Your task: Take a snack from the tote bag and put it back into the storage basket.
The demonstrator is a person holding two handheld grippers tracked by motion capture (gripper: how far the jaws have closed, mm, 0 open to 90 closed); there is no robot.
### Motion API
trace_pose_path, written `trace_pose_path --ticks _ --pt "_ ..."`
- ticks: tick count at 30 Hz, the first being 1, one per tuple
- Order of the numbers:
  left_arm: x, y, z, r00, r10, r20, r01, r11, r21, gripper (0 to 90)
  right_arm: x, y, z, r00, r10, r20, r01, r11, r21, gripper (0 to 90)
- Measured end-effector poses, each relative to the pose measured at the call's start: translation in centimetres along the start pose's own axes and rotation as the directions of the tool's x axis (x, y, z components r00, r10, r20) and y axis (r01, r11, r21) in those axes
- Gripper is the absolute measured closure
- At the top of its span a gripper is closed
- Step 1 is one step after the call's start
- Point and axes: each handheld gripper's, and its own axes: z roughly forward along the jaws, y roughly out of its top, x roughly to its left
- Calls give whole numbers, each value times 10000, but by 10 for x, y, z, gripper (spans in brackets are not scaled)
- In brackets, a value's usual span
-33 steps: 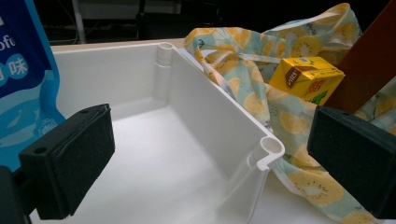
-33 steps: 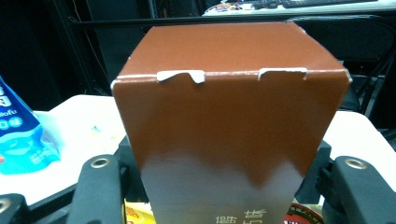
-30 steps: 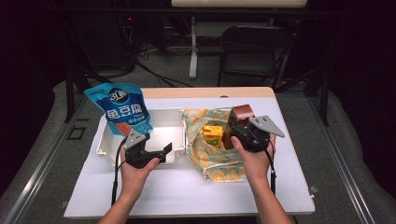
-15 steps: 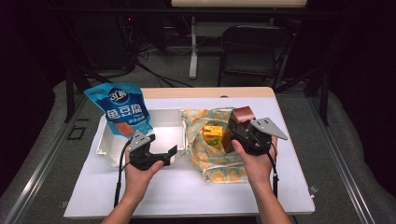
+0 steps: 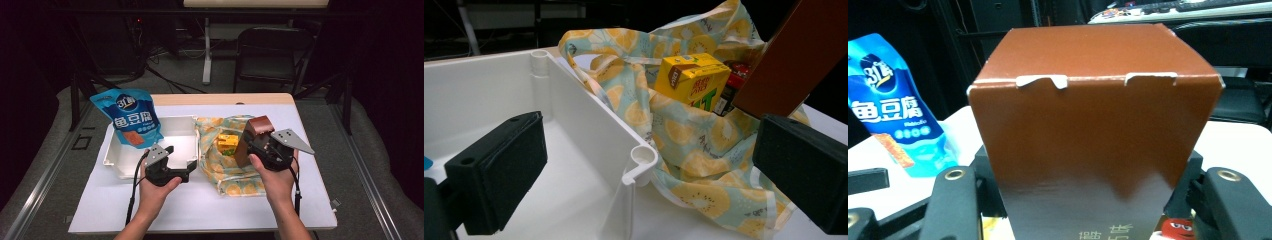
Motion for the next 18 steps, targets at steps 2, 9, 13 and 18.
trace_pose_path --ticks 2,9,13,18 --pt "-1 0 0 10000 36 45 -36 10000 48 14 1 0 0 9999 90 -142 -90 10000 29 375" --pt "-6 0 1 9994 86 344 -86 10000 17 4 9 0 0 9988 50 -493 -44 9999 116 375" --pt "-9 1 1 9986 174 495 -171 9998 -61 3 14 1 -1 9974 26 -717 -22 10000 49 375" --pt "-14 1 1 9970 345 692 -340 9994 -71 3 19 2 -3 9955 87 -941 -82 9999 59 375"
